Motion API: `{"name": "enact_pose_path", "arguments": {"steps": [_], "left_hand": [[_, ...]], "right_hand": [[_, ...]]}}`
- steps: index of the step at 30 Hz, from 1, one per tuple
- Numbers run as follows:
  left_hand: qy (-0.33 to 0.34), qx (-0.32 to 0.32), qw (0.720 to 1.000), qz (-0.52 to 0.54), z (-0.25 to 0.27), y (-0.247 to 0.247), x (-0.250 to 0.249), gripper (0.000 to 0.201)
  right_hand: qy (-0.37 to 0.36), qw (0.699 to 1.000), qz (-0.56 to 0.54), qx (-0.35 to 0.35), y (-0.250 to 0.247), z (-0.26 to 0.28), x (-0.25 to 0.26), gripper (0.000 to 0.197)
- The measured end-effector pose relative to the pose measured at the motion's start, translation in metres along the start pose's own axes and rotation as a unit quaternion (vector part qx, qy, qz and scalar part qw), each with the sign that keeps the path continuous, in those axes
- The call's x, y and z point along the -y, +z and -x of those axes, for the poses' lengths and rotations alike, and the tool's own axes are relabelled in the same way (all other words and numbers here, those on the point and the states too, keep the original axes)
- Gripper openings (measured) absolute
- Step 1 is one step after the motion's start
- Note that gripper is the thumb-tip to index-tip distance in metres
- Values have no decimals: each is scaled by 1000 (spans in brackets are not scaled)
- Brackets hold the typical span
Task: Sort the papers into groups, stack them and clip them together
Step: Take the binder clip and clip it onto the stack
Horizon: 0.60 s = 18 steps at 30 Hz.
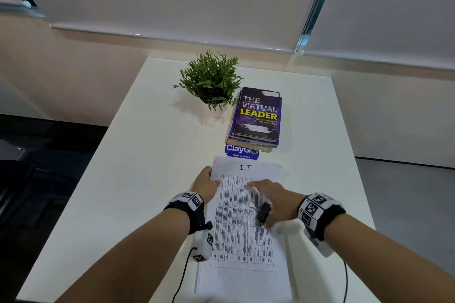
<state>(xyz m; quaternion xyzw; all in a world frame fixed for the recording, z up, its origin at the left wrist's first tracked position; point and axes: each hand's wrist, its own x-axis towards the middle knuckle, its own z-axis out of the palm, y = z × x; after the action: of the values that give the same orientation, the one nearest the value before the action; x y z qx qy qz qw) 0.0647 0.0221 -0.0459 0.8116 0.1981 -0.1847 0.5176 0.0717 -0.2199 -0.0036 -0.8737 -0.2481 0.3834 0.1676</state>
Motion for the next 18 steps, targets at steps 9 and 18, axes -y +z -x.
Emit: {"name": "enact_pose_path", "arguments": {"steps": [9,18], "left_hand": [[-1,3,1000,5,-3,0,0,26],[1,5,1000,9,-4,1,1,31]], "right_hand": [[-42,989,139,28,-10,2,5,17],[-18,997,76,-10,16,-8,9,8]]}}
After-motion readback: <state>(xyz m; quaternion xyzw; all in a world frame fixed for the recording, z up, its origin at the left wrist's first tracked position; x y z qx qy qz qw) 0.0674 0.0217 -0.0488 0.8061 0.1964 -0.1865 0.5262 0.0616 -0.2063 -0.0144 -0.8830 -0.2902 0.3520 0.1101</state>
